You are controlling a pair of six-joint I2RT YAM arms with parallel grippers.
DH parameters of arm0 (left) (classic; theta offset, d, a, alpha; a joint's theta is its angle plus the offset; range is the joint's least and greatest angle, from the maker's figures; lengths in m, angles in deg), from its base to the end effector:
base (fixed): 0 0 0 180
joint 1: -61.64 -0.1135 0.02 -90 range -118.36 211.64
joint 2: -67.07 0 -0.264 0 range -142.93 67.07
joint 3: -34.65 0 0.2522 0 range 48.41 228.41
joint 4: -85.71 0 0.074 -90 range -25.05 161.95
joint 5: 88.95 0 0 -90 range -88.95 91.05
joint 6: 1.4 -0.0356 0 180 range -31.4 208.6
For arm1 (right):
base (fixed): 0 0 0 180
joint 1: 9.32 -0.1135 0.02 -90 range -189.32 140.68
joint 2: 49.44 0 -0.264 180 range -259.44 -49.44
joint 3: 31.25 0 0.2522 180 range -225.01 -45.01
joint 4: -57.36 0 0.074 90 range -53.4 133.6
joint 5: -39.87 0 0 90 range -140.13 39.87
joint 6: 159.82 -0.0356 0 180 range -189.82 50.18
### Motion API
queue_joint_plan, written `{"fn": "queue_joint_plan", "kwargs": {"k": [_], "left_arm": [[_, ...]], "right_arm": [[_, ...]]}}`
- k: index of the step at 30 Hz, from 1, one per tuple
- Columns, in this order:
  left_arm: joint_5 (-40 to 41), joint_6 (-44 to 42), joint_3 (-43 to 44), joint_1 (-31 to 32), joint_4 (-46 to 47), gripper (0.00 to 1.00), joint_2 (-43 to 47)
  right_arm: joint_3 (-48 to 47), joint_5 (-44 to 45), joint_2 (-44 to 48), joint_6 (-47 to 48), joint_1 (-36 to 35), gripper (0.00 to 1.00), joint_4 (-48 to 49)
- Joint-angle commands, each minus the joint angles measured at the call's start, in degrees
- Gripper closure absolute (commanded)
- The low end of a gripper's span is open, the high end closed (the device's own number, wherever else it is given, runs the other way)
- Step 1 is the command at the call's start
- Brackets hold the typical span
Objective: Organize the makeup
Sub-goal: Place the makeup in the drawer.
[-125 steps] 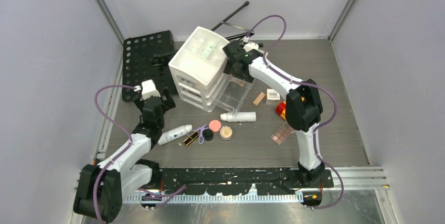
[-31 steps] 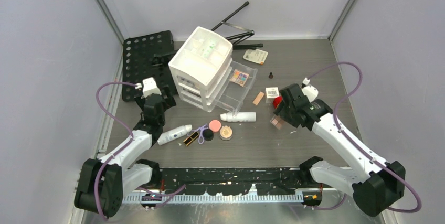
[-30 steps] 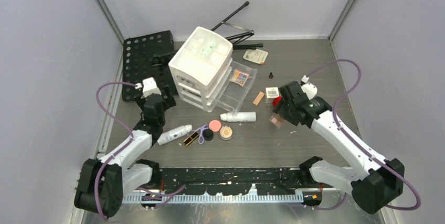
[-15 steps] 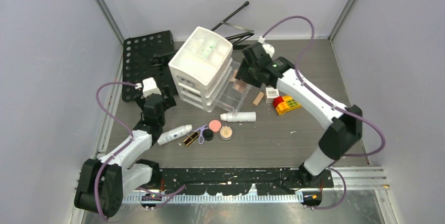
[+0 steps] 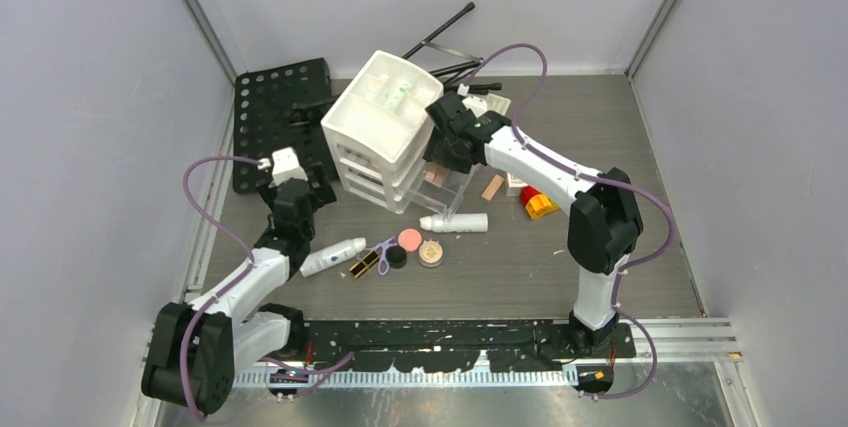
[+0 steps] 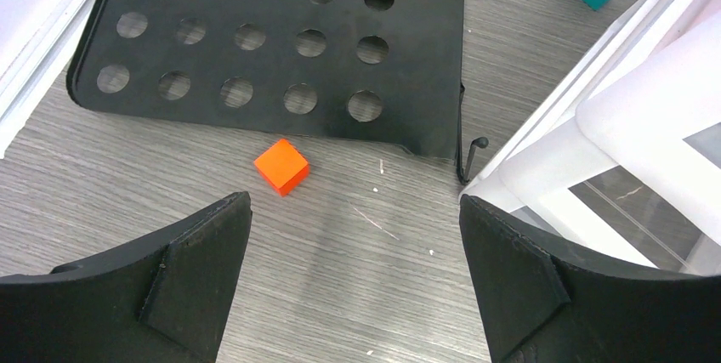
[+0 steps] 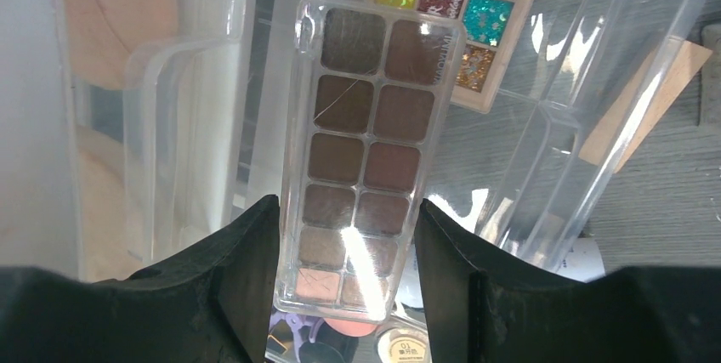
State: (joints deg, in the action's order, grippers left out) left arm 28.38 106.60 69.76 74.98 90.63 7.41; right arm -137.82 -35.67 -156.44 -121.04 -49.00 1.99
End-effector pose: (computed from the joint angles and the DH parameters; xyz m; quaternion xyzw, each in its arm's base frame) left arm 0.2135 -0.0338 0.2011 -0.1683 0.7880 0.0347 0.5912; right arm 0.3215 0.2552 0.2744 0.1321 0.9397 0.1235 0.2904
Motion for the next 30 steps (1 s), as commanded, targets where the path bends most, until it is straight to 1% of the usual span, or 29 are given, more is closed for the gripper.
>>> {"fn": "queue_joint_plan", "kwargs": {"k": [1,10,24,30], "left_arm": [[-0.5,0.5,1.1,0.2,4.2,0.05,0.5],[-1.3,0.9,1.0,0.1,4.8,0.05,0.2],[-1.1,1.1,1.1,0.1,4.4,0.05,0.2],[-1.1,1.2,1.0,0.1,4.3,0.05,0.3]], "right_arm": [[-0.5,2.2,1.5,-2.2,-1.5,0.69,2.8],[-0.1,3.5,0.8,-4.2,-3.5,0.68,1.1],[1.8,2.5,0.6,-5.7,-4.7,0.66,-1.0],[2.2,2.2,-0.8,-6.2,-4.7,0.65,-1.3]]}}
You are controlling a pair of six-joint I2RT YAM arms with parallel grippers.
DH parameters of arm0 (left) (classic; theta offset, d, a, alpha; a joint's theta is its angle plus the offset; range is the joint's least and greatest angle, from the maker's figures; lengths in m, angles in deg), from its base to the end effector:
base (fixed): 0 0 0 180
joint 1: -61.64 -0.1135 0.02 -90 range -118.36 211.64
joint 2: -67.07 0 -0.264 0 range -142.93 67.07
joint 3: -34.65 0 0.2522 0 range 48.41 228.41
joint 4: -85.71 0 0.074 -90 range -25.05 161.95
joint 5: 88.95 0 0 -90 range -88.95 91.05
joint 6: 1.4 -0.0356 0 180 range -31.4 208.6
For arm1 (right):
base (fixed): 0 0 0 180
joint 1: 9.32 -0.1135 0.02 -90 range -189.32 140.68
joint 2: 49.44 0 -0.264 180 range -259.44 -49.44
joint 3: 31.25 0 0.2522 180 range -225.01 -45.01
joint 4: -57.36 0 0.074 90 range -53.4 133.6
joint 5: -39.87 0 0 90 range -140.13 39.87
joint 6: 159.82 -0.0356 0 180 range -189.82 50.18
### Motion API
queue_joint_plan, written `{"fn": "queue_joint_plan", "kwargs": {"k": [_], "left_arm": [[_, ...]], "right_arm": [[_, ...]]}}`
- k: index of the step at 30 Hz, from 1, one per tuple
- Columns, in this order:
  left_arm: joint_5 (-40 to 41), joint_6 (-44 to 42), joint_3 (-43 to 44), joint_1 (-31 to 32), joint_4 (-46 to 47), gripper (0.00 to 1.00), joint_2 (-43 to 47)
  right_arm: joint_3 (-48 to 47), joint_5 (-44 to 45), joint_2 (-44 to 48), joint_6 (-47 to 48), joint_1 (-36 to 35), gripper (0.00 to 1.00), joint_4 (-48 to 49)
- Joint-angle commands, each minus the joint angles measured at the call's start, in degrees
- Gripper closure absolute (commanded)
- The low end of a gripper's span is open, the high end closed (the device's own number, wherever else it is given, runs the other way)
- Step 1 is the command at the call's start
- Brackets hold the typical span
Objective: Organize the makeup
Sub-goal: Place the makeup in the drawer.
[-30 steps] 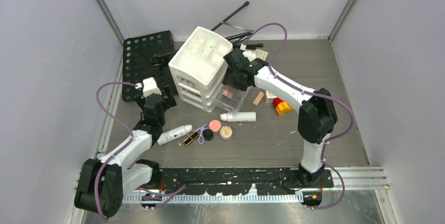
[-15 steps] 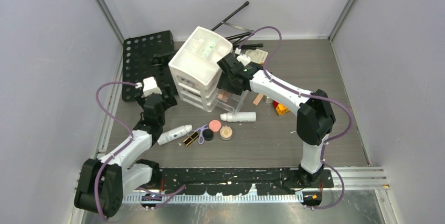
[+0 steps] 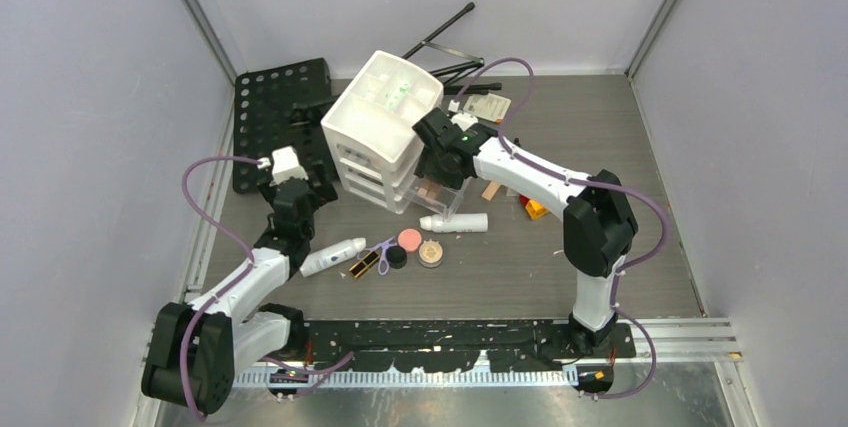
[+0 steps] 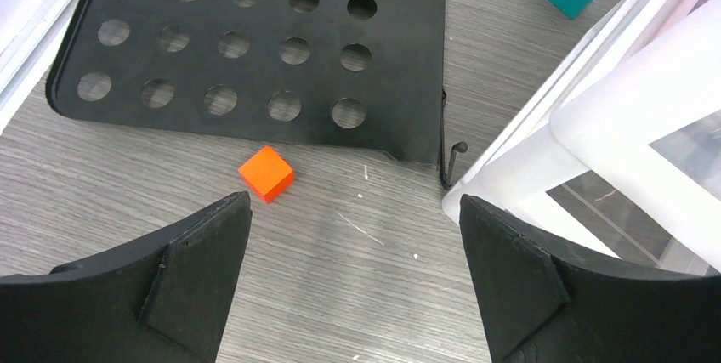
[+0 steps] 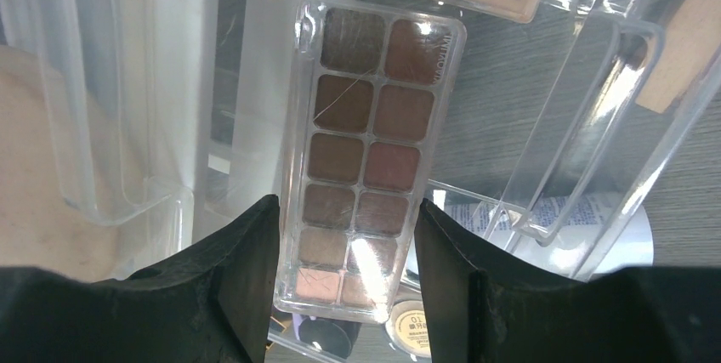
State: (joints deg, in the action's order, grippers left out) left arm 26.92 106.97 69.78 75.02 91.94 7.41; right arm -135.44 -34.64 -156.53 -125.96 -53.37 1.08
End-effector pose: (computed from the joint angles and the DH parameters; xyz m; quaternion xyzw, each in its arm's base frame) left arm 0.2145 -0.0350 0.2033 -0.1654 0.7835 0.0184 0.5987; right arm 0.2977 0.2747 0.2601 0.1362 0.9462 0.1186 0.2686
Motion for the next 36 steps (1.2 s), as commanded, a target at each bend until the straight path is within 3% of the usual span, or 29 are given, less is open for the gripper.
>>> {"fn": "queue_joint_plan", "kwargs": {"k": [1,15,17,36], "left_arm": [[0.4,0.9,1.0,0.1,3.0,0.05,0.4],[0.2,1.1,1.0,0.1,2.9,0.05,0.3],[0.2,1.1,1.0,0.1,2.9,0.05,0.3],[0.8,1.0,1.1,0.1,2.6,0.05,0.3]], "right_arm": [[-0.4,1.1,-1.1,-1.3,-0.3,0.64,-0.4],[-1.3,0.3,-2.2,-0.4,-0.4,0.48,-0.6],[-1.3,0.8,-1.9,-0.3,-0.4,0.36,-0.5],[-4.6,4.7,1.3,3.1,-0.3,0.32,-2.0]]}}
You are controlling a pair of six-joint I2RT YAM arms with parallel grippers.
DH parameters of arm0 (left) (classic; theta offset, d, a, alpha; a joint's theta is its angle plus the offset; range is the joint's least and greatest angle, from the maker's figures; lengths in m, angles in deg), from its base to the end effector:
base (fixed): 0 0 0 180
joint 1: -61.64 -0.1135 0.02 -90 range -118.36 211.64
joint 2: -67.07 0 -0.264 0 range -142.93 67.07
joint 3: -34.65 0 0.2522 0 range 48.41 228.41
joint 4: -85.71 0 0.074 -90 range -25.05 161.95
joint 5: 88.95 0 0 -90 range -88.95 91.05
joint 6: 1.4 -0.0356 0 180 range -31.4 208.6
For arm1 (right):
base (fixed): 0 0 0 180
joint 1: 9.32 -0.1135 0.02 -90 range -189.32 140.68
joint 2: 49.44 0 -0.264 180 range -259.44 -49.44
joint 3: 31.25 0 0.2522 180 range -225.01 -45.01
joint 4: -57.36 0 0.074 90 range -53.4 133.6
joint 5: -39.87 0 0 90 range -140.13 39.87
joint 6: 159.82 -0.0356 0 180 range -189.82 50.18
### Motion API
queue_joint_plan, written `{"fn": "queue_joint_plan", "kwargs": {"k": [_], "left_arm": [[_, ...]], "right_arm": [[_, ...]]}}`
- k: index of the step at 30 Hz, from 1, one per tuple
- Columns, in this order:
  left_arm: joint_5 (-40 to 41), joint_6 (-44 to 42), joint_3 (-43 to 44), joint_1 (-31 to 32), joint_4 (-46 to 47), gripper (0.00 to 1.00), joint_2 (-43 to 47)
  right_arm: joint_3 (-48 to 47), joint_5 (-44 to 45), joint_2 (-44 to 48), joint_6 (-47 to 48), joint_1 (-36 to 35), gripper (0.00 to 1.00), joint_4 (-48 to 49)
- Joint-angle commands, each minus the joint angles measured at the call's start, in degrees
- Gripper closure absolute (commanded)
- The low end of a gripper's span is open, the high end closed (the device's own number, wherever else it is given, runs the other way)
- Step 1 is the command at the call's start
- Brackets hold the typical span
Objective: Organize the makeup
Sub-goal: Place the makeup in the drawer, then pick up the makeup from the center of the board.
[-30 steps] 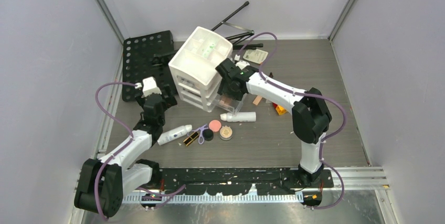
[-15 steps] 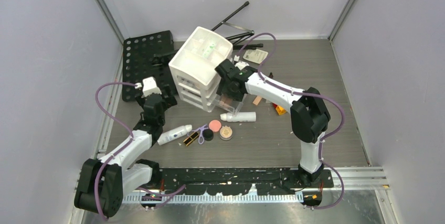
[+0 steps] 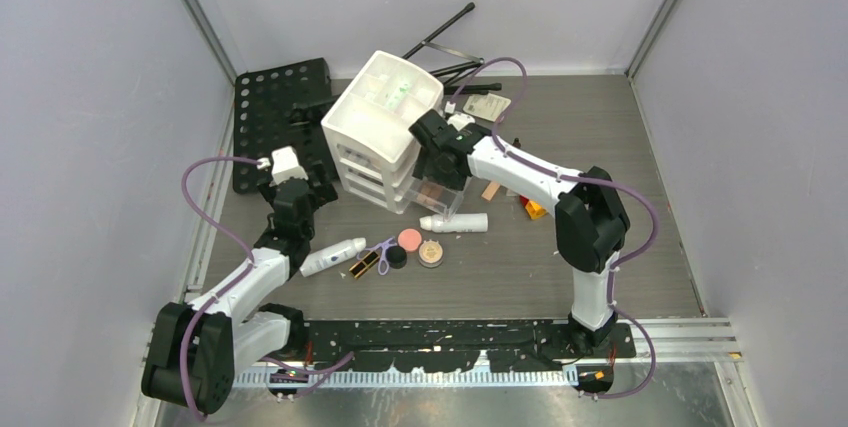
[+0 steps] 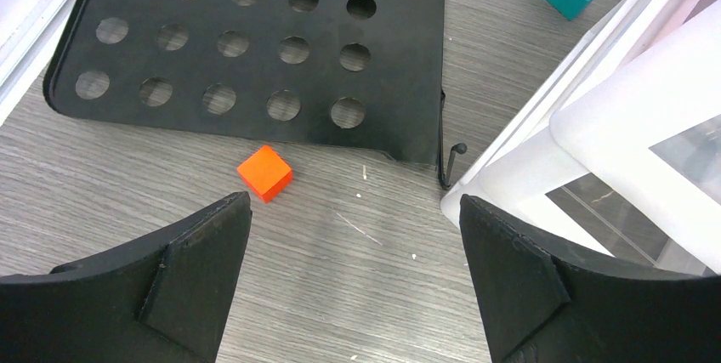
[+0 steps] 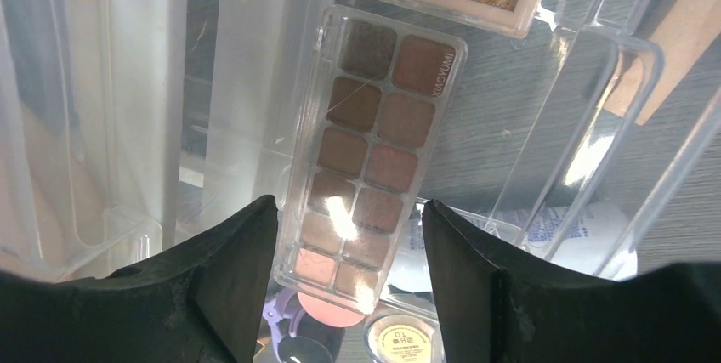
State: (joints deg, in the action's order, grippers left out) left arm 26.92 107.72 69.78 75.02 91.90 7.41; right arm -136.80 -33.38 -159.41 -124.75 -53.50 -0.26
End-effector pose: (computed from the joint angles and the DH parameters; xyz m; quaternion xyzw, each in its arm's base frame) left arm 0.2144 -0.0350 0.2033 -0.1704 0.7826 0.0146 0.5985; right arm 0.3028 0.2800 0.2467 0.1250 0.9525 0.0902 0.2626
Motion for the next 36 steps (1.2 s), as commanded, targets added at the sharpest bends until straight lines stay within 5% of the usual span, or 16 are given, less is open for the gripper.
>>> {"fn": "queue_joint_plan", "kwargs": {"k": [1,14,23,36], "left_arm": [[0.7,0.3,1.0,0.1,2.6,0.05,0.2],[0.9,0.5,1.3,0.1,2.4,0.05,0.1],[1.1,0.9,1.3,0.1,2.0,0.05,0.2],[0.9,0.7,1.7,0.1,2.2,0.05,-0.8]], "right_arm": [[-3.5,3.7,4.7,2.3,-0.1,0.32,-0.9],[0.2,9.9,16.5,5.6,2.0,0.31,-1.2],[11.2,6.4,26.0,6.4,14.2,0.31,-1.1],[20.0,4.7,23.2,11.0,22.5,0.31,0.2]]}}
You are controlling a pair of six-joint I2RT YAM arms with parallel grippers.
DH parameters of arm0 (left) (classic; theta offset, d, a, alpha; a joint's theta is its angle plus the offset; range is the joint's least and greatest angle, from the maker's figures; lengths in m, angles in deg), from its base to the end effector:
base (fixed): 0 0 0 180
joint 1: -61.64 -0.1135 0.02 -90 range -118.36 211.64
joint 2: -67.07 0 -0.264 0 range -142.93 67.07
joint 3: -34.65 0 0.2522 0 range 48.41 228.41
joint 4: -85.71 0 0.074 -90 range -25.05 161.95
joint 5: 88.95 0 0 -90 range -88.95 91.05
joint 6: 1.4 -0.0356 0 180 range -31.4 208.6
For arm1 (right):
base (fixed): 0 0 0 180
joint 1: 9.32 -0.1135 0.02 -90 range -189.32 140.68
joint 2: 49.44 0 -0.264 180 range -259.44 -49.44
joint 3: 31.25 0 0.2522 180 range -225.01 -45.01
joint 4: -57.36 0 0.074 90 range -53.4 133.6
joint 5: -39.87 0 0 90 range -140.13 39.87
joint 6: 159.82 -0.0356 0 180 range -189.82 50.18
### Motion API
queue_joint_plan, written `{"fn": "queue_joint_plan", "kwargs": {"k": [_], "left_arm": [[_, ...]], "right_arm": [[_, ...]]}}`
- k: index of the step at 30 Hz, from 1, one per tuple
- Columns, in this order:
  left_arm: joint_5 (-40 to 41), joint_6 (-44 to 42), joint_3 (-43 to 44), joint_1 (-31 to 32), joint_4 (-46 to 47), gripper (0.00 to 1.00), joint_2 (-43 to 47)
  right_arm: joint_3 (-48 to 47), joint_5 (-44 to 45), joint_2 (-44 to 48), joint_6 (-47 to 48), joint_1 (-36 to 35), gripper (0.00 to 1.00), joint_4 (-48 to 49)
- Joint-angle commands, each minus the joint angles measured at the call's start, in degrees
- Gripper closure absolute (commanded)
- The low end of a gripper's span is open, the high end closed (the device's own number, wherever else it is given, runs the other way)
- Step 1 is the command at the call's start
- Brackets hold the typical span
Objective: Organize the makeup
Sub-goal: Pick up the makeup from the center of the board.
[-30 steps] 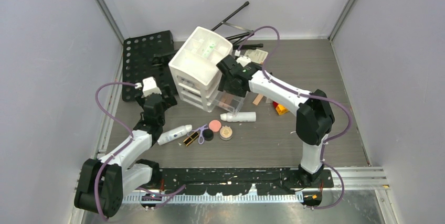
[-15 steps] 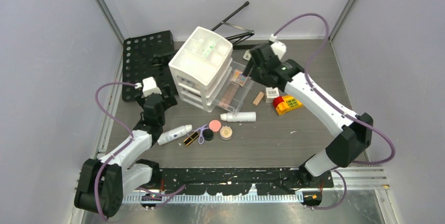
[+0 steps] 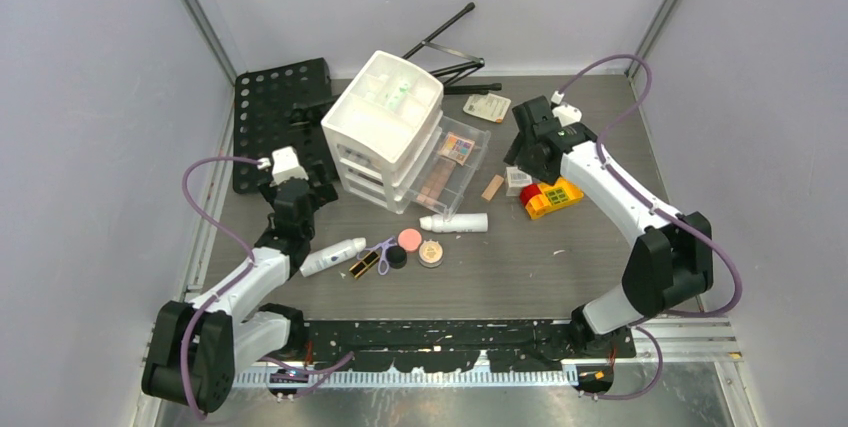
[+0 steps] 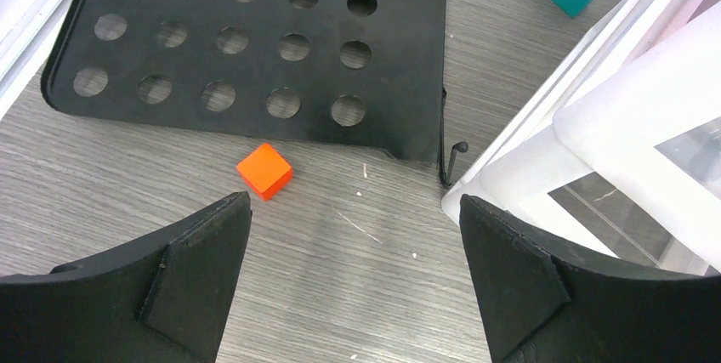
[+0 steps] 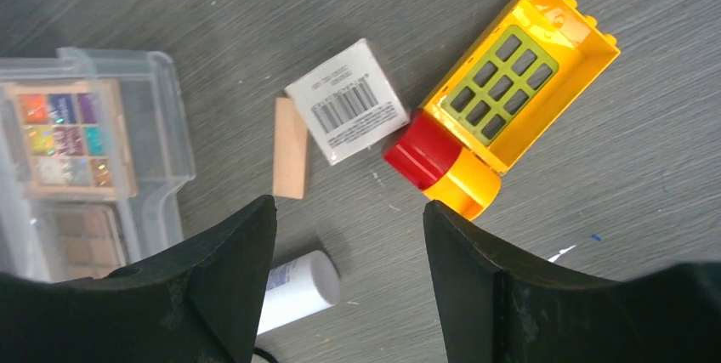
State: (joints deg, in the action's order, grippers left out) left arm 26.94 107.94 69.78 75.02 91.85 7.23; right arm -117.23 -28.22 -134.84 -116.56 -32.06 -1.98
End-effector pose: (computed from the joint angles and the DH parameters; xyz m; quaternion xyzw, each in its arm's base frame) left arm 0.2147 -0.0351 0.2026 -0.1717 0.7834 0.0143 0.5971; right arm 0.2878 0.1062 0.2877 0.2466 0.9142 0.0002 0.3215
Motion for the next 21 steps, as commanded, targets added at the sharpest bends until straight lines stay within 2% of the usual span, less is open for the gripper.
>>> {"fn": "queue_joint_plan", "kwargs": {"k": [1,12,18,21], "left_arm": [[0.8,0.5,1.9,0.0,2.2,0.05,-0.8],[0.9,0.3,2.2,0.1,2.5,0.05,-1.2],[0.9,0.3,2.4,0.1,2.4,0.05,-1.5],[0.8,0.3,2.4,0.1,2.4,0.05,-1.5]], "right_arm": [[0.3,-0.7,-1.9,3.7,1.2,0.31,2.1],[-2.2,0.7,-7.3,10.4,2.4,0.27,1.6],[-1.0,0.9,-6.5,11.4,2.7,0.17,2.6],[-0.9,1.1,-6.0,11.7,2.9,0.15,2.7]]}}
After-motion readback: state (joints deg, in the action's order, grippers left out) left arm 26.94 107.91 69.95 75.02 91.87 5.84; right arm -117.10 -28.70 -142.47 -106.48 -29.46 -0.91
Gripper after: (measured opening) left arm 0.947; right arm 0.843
